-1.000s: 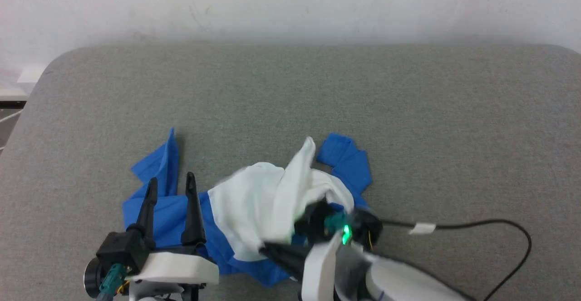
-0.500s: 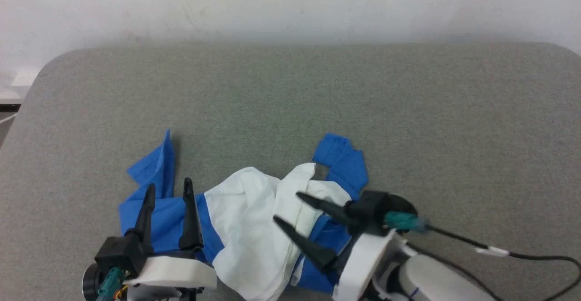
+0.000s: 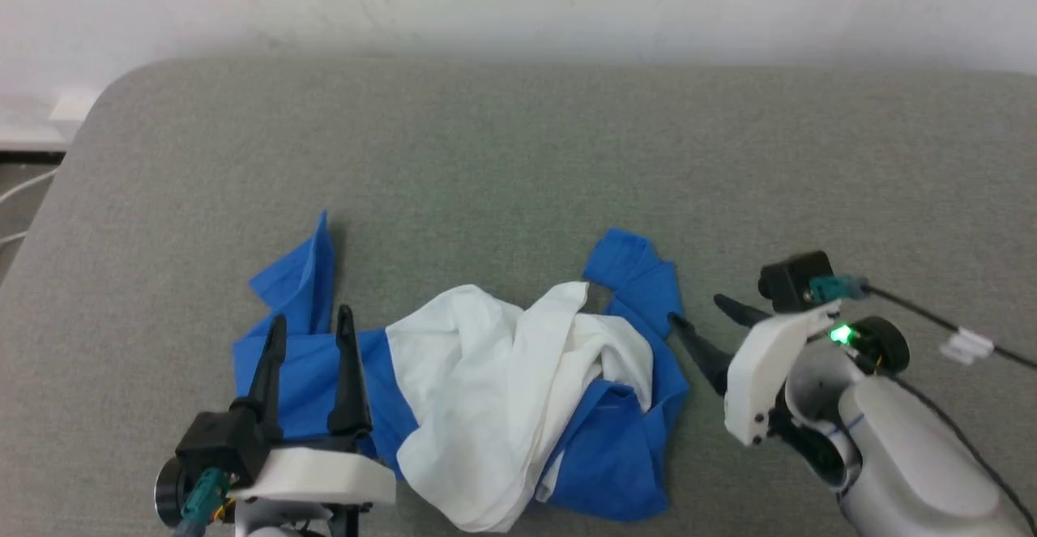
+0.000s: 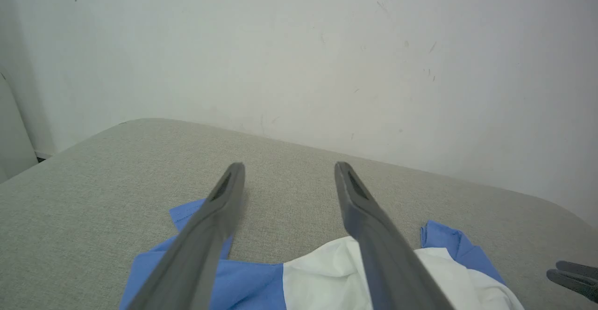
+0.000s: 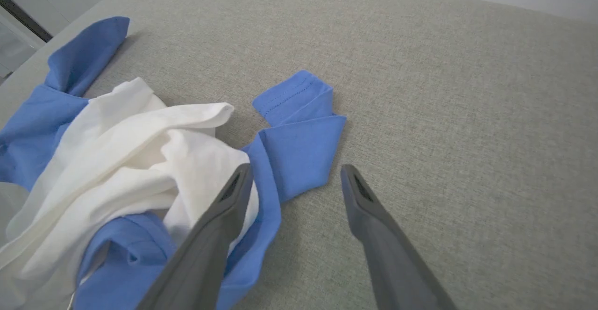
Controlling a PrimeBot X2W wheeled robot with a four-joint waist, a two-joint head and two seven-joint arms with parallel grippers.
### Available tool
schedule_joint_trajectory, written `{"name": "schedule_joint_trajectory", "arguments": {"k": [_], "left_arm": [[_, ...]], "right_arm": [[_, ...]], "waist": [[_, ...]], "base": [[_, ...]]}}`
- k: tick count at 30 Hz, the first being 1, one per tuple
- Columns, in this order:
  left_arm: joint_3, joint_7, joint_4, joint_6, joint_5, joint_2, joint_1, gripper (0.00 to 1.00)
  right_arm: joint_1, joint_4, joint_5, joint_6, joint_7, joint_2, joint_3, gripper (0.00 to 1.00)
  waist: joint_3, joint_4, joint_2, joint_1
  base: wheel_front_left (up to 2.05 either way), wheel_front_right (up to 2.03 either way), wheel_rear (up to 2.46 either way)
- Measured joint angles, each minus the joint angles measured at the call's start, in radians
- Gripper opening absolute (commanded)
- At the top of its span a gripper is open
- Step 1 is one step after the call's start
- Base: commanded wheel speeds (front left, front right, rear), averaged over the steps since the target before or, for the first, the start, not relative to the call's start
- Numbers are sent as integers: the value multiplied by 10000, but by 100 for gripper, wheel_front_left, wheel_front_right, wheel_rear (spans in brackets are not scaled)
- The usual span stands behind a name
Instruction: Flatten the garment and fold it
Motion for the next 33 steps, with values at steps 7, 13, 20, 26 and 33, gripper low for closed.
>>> {"name": "schedule_joint_trajectory", "arguments": {"k": [7,13,20,26,33], "left_arm": [[-339,0,-113,69,-224,-6,-347,100],[-573,0,-79,153,-380,-10,-592,100],[-677,0,-42,282,-483,-8,-597,100],[-665,0,23,291,-487,-8,-595,100],[-591,0,42,293,-443,-10,-532,100]], "right_arm": [[-1466,1862,155,0,989,75,466,100],[-2193,3143,493,0,2038,69,1271,100],[-2621,3653,1356,-12,2623,50,1634,0],[-2637,3609,1760,2,1883,17,2105,0],[-3001,3789,1528,2,-520,-351,1202,0]], "waist": [[530,334,0,1],[864,681,0,0],[901,881,0,-1],[755,781,0,0],[518,541,0,0]], "base": [[0,0,0],[0,0,0],[0,0,0],[0,0,0],[0,0,0]]}}
